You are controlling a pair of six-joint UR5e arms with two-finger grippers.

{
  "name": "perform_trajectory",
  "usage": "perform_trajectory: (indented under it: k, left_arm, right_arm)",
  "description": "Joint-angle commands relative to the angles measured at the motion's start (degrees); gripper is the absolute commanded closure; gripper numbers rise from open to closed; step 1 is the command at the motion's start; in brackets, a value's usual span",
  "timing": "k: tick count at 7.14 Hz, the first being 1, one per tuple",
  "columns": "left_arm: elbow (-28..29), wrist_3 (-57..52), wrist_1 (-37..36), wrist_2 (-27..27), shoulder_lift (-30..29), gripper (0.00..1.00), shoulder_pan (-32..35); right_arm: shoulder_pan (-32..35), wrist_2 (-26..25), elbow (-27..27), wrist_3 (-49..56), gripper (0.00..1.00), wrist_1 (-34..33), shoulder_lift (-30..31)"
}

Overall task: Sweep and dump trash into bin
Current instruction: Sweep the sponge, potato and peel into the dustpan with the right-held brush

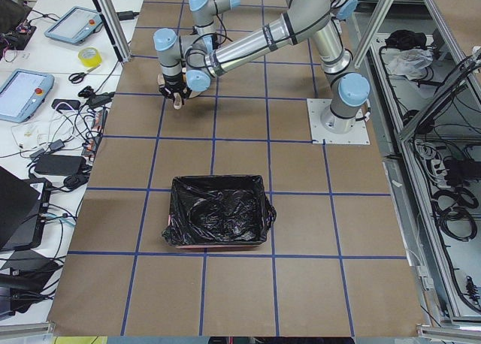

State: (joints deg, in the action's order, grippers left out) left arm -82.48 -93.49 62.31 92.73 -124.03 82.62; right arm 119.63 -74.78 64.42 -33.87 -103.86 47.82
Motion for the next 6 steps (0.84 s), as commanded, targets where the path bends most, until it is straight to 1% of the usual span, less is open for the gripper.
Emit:
perform_trajectory:
  k: [1, 4, 5, 6]
  left_arm:
    - [-0.23, -0.03, 0.0, -0.01, 0.1, 0.78, -0.01]
    - [-0.58, -0.12, -0.35, -0.18, 0.19, 0.79, -0.27]
    - [-0.58, -0.12, -0.35, -0.36, 0.19, 0.8, -0.36]
    - [-0.67, -0.12, -0.35, -1.23, 0.19, 0.8, -0.53]
  right_arm:
    - [-0.01, -0.1, -0.53, -0.14, 0.9, 0.32, 1.57]
    - [-0.19, -1.33, -0.26, 0.74, 0.89, 2.87, 1.67]
    - [-0.19, -3.16, -0.18, 1.52, 0.89, 3.48, 1.67]
    - [-0.19, -3.87, -0.17, 2.57, 0.89, 4.71, 1.75]
